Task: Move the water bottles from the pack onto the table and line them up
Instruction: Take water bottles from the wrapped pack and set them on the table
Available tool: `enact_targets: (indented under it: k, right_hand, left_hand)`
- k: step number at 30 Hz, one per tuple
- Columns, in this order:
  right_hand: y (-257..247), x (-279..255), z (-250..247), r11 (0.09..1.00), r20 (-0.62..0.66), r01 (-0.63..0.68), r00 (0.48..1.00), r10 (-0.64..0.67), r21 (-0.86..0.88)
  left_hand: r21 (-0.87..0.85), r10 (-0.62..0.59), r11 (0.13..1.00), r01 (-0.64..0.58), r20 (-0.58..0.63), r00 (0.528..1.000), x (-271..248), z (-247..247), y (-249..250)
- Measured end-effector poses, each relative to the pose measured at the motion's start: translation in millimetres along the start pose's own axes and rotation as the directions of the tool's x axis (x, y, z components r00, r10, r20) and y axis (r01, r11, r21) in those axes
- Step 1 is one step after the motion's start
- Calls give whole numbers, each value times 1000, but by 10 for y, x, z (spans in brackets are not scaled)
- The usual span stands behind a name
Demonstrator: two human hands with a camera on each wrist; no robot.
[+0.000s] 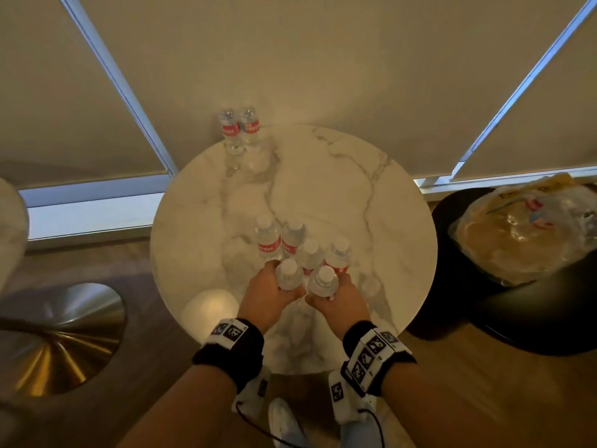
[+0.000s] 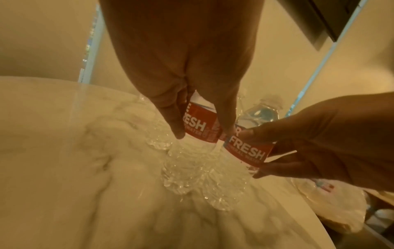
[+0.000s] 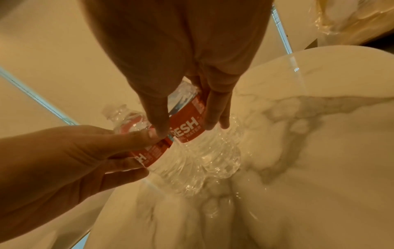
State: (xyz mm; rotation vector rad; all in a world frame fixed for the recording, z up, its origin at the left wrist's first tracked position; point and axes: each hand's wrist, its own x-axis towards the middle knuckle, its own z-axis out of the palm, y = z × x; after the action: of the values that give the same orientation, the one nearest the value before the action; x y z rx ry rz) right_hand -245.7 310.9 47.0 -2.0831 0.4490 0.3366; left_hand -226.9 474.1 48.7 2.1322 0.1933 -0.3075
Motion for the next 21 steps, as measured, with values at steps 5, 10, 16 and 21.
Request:
enact_targets:
  k: [5, 10, 16, 21]
  right_hand:
    - [185, 19, -285, 971, 191, -38, 978, 85, -237]
    - [633, 186, -976, 953, 81, -132, 984, 159, -271]
    - [1162, 891, -2277, 952, -231, -306, 925, 302, 19]
    - [1733, 1953, -3393, 860, -370, -383, 787, 494, 336]
  left_hand:
    - [467, -231, 872, 145, 133, 964, -164, 65, -187]
    - [553, -228, 833, 23, 304, 925, -432, 434, 30]
    - [348, 22, 919, -188, 431, 902, -25, 1528, 1014]
    - [165, 189, 941, -295, 466, 864, 710, 2690, 2076]
